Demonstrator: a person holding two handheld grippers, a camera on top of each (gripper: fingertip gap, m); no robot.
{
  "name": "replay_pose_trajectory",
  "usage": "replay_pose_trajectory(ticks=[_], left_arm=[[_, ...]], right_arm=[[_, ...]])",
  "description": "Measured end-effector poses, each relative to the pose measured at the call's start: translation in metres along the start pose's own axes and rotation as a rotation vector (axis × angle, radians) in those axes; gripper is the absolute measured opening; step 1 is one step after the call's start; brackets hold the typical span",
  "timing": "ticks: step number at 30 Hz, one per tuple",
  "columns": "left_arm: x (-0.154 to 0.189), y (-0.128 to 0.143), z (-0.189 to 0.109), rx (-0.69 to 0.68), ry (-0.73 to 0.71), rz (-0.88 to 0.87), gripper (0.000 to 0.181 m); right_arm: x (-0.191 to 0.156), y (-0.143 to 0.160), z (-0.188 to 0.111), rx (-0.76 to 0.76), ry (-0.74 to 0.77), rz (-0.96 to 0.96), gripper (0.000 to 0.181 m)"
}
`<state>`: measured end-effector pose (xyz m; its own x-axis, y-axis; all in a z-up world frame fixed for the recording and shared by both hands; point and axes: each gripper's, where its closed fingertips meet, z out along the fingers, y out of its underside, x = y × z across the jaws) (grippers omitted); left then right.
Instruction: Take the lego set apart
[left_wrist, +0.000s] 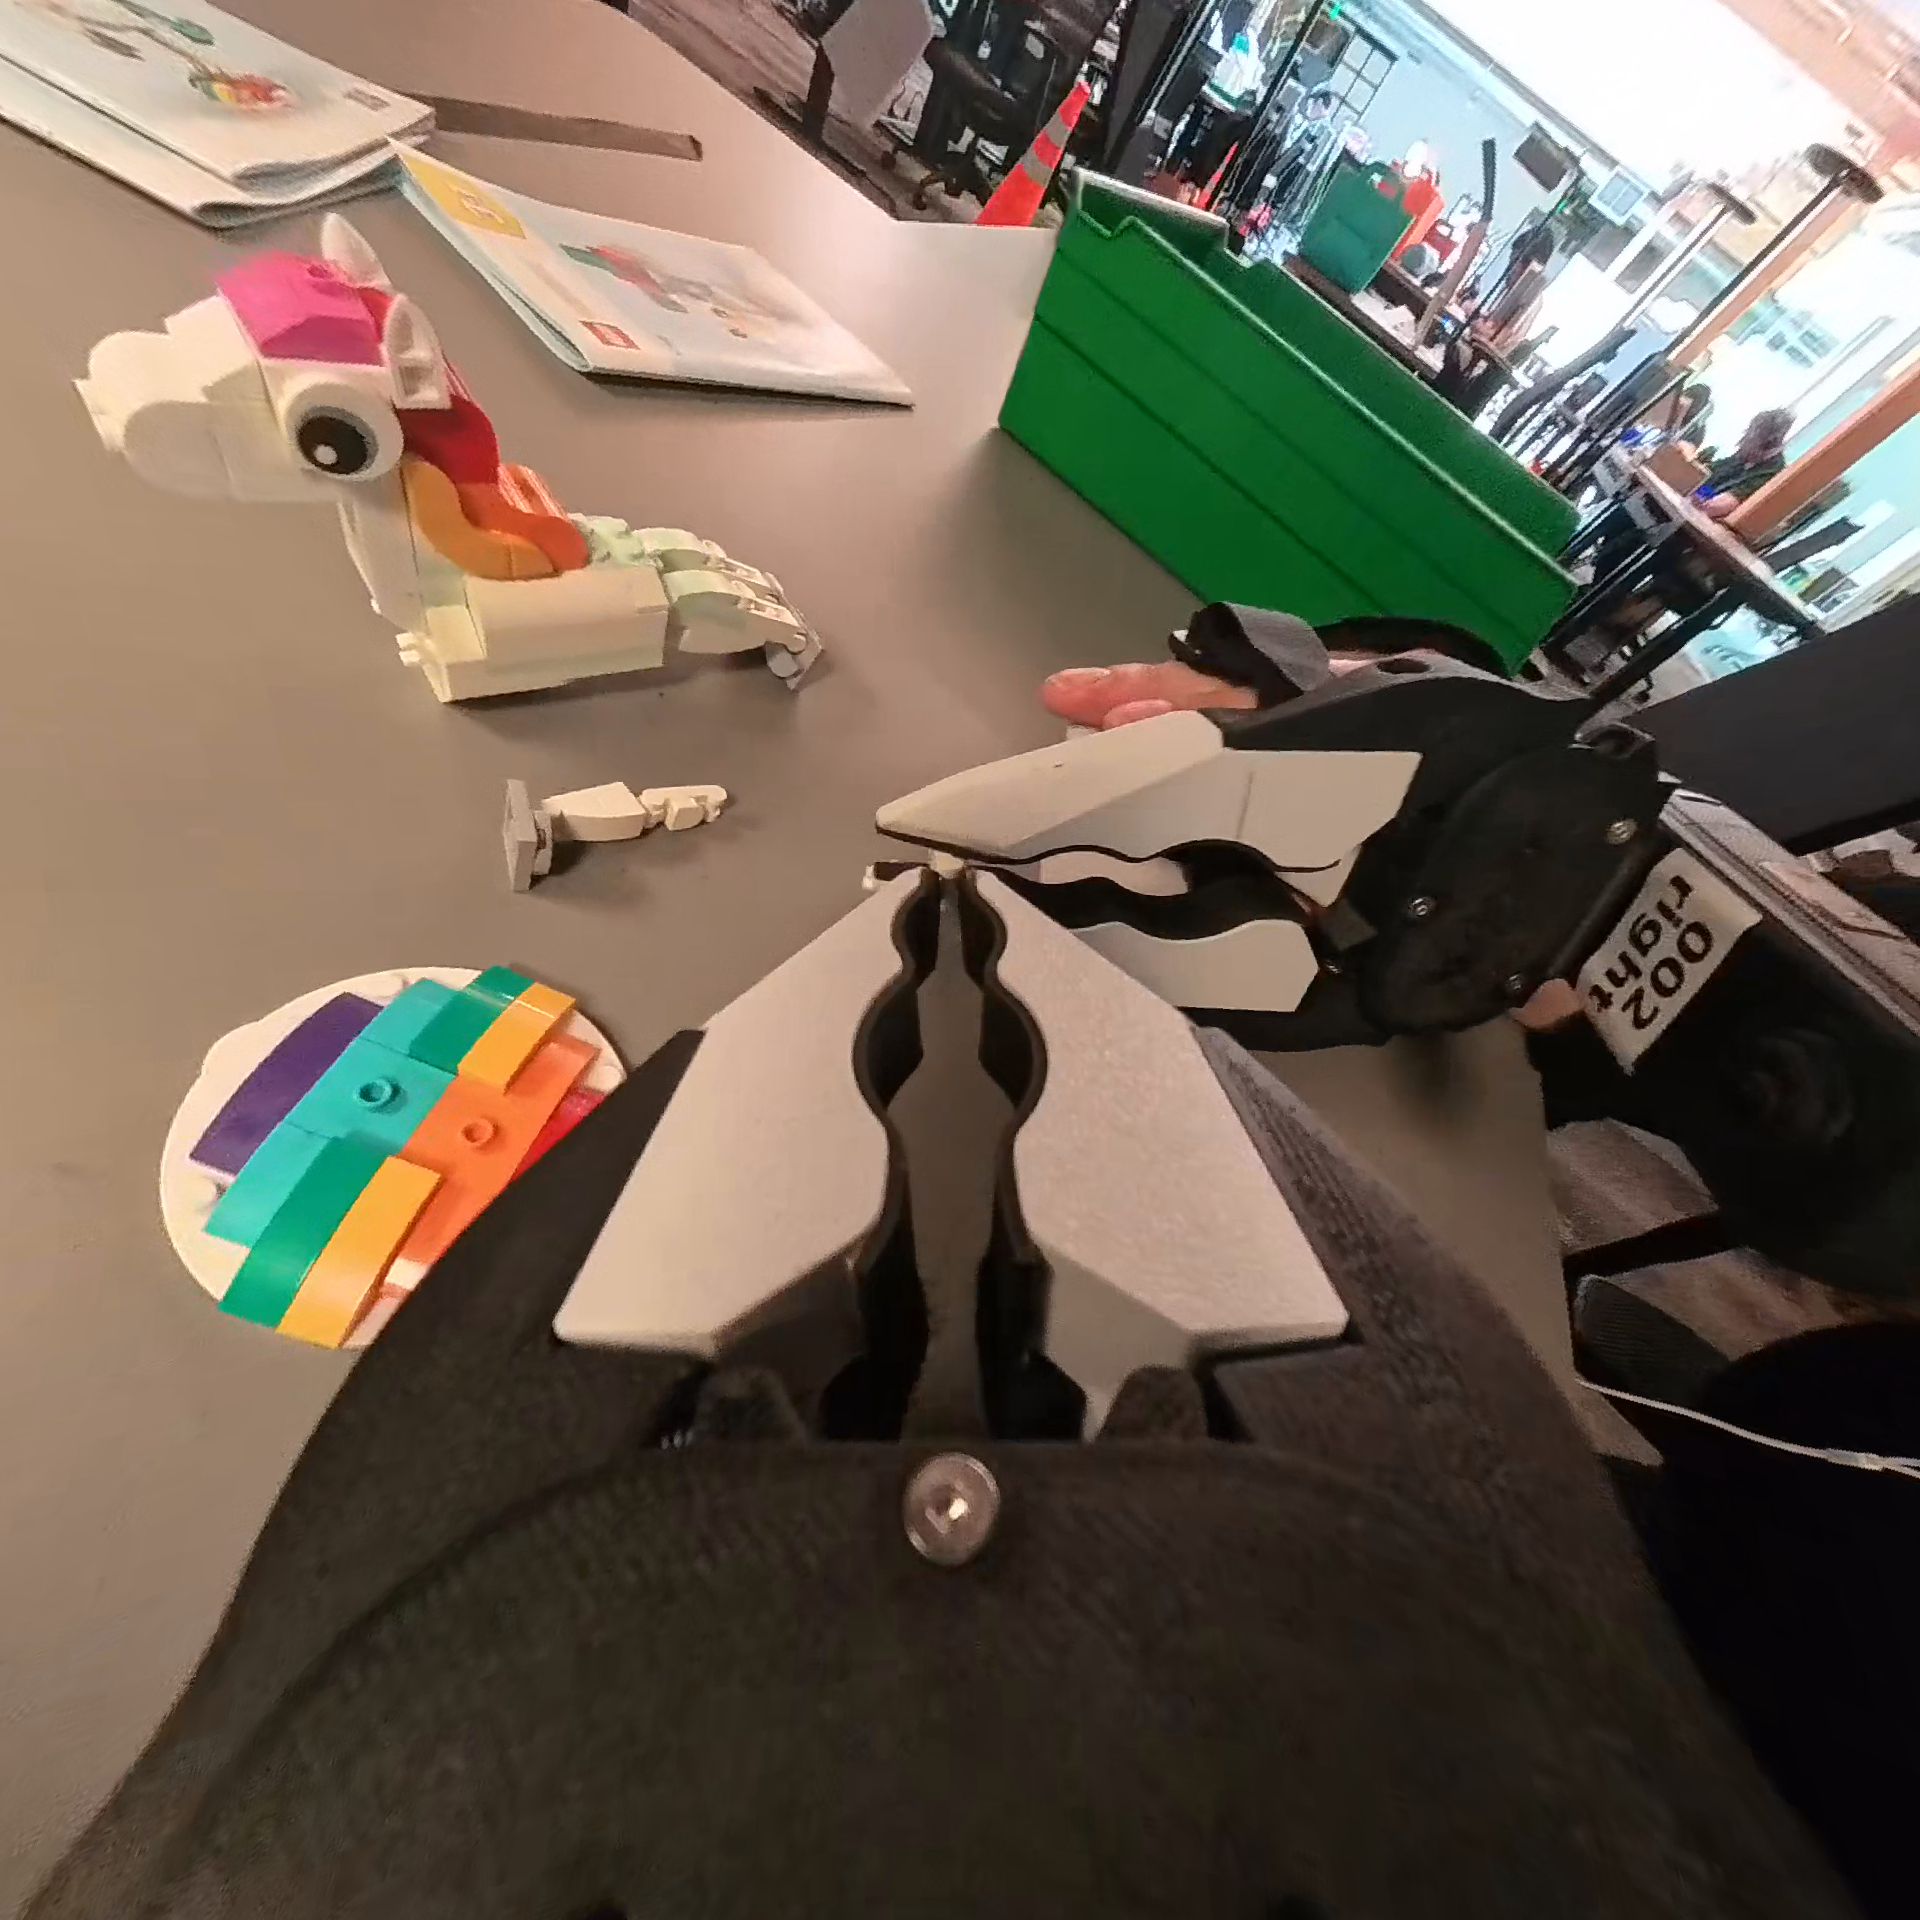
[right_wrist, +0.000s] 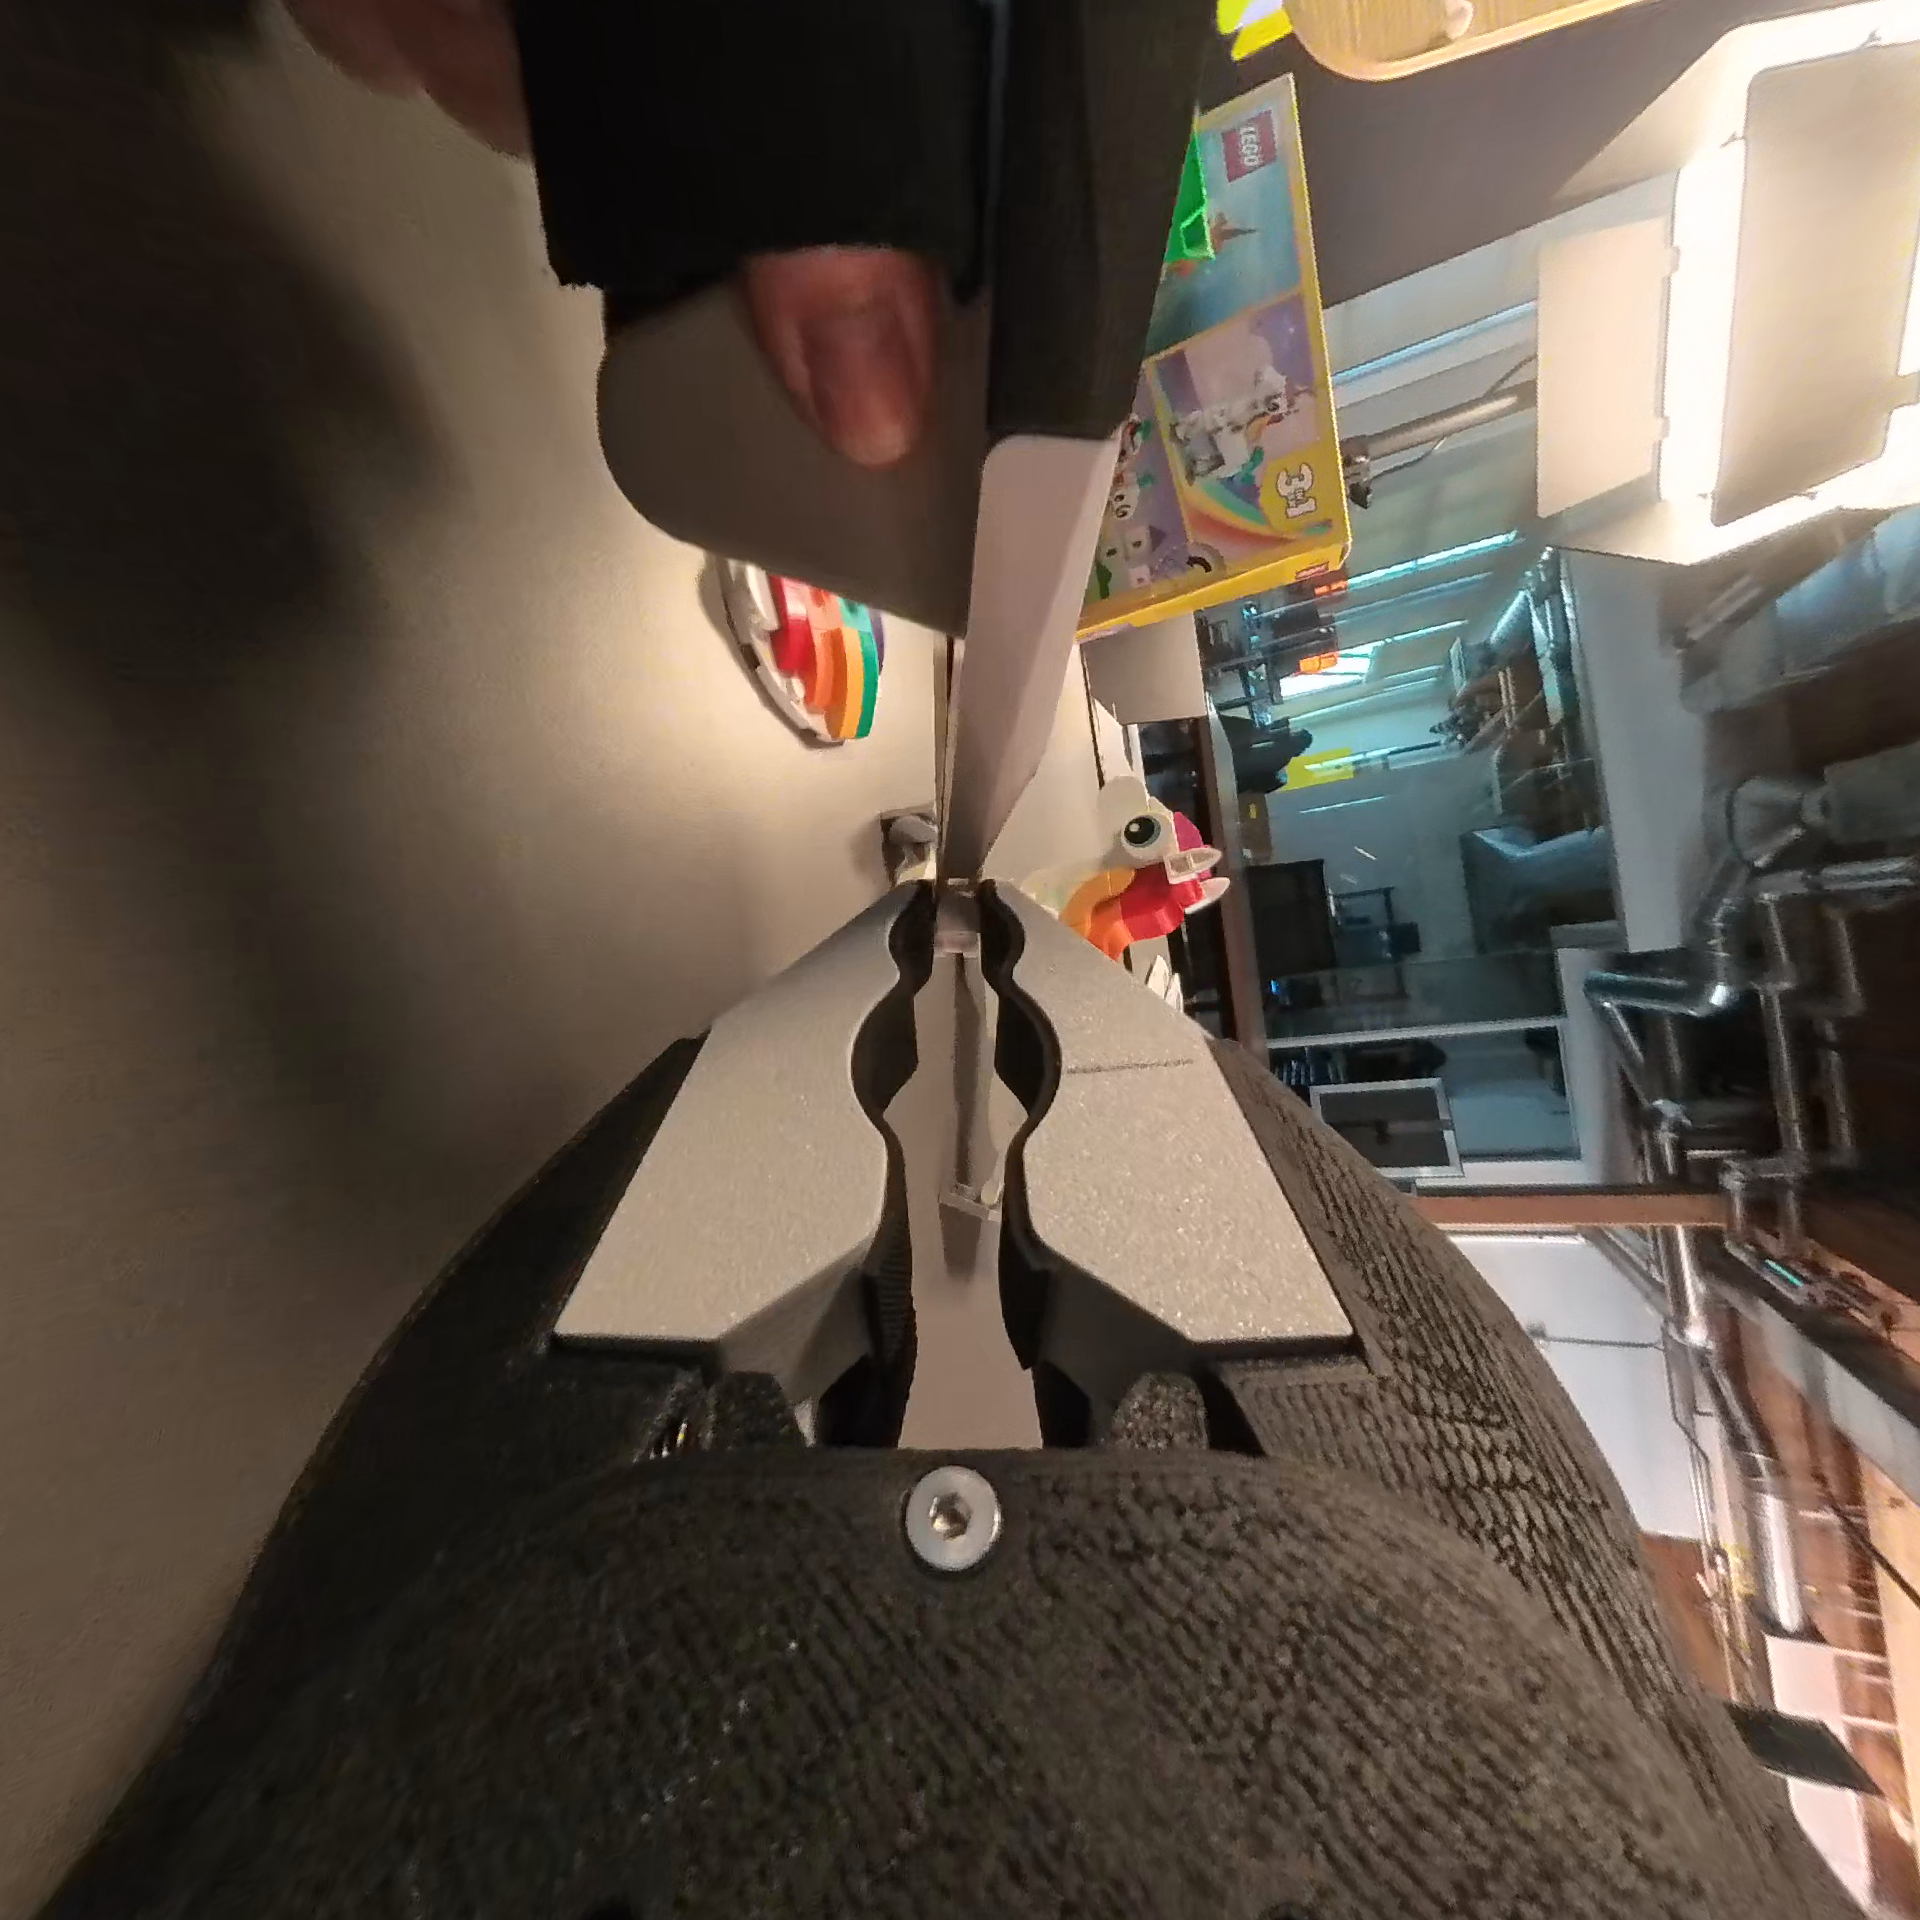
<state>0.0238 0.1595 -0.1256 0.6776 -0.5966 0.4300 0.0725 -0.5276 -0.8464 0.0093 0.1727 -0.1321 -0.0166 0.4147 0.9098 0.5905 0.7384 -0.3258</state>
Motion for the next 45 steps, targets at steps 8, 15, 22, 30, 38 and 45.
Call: replay_pose_trajectory(ticks=[8, 15, 22, 30, 38, 45], left_arm=[[0.002, 0.001, 0.000, -0.005, 0.000, 0.019, 0.003], [0.005, 0.005, 0.003, -0.033, -0.025, 0.081, 0.006], [0.007, 0.026, 0.003, -0.207, -0.085, 0.391, 0.004], [0.018, 0.042, 0.008, -0.293, -0.035, 0.575, 0.001], [0.018, 0.039, 0.005, -0.260, 0.047, 0.385, 0.002], [0.004, 0.016, -0.003, -0.125, 0.069, 0.059, 0.003]], right_arm=[[-0.001, 0.000, 0.000, -0.020, -0.008, 0.004, 0.007], [-0.003, -0.003, -0.001, -0.023, -0.017, -0.018, 0.006], [-0.028, -0.005, -0.006, 0.025, -0.263, 0.104, 0.008], [-0.050, -0.005, -0.022, 0.103, -0.539, 0.276, 0.007], [-0.046, -0.009, -0.022, 0.181, -0.558, 0.378, 0.012], [-0.029, -0.004, -0.010, 0.156, -0.332, 0.216, 0.028]])
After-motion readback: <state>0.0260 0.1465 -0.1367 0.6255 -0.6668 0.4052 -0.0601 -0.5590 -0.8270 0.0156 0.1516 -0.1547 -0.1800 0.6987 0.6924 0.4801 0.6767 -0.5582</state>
